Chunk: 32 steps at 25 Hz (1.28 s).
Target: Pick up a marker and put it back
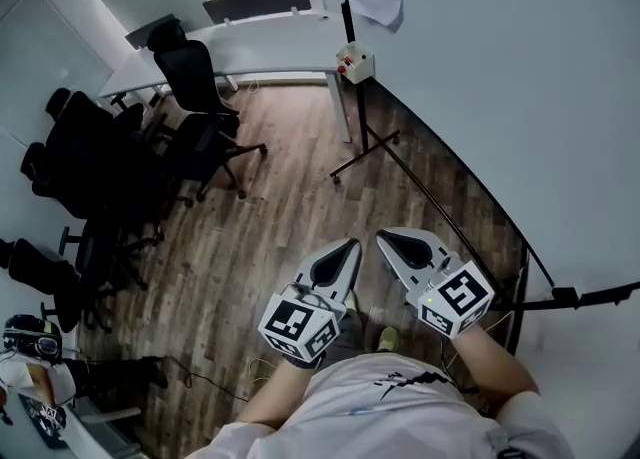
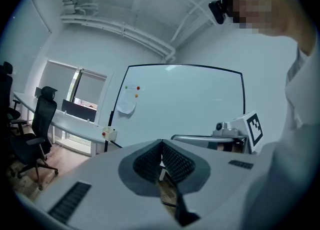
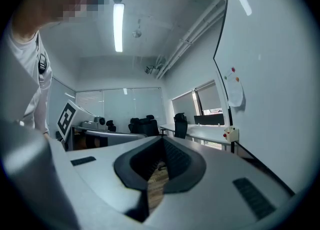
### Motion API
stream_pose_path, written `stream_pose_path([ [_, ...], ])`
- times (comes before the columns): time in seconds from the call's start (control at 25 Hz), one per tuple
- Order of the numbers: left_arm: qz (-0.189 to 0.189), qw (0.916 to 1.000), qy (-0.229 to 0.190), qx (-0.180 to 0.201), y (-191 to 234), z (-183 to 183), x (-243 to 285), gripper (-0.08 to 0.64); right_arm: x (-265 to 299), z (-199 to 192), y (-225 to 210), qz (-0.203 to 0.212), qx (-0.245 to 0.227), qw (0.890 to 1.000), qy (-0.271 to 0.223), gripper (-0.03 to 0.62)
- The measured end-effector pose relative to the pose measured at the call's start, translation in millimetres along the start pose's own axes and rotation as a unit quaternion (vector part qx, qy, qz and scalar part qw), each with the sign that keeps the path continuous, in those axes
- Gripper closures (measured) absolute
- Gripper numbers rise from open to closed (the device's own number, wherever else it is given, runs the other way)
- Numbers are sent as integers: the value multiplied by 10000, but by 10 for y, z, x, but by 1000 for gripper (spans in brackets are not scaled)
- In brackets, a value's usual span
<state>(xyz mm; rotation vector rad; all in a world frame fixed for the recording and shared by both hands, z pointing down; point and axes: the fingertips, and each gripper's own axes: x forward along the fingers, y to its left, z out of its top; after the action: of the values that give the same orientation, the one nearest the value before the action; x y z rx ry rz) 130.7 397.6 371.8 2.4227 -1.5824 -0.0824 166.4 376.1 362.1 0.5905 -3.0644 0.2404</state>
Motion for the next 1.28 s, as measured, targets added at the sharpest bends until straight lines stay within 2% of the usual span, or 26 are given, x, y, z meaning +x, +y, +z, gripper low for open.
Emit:
stream_pose_path([
  [0.36, -239, 9996, -109, 31, 960, 257, 513, 548, 906, 88, -476, -234, -85, 9996, 117, 580],
  [0.68, -541, 9982, -182, 157, 1838, 610, 876, 548, 1740, 271, -867, -693, -175, 9973, 136, 580],
  [1.0, -635, 9978, -160, 114, 2326, 724, 1273, 548, 2202, 335, -1357, -915, -202, 9952, 268, 580],
  [1.28, -596, 9980, -32, 197, 2686, 718, 1940, 548, 2569, 338, -2101, -947, -174, 9952, 178, 579],
])
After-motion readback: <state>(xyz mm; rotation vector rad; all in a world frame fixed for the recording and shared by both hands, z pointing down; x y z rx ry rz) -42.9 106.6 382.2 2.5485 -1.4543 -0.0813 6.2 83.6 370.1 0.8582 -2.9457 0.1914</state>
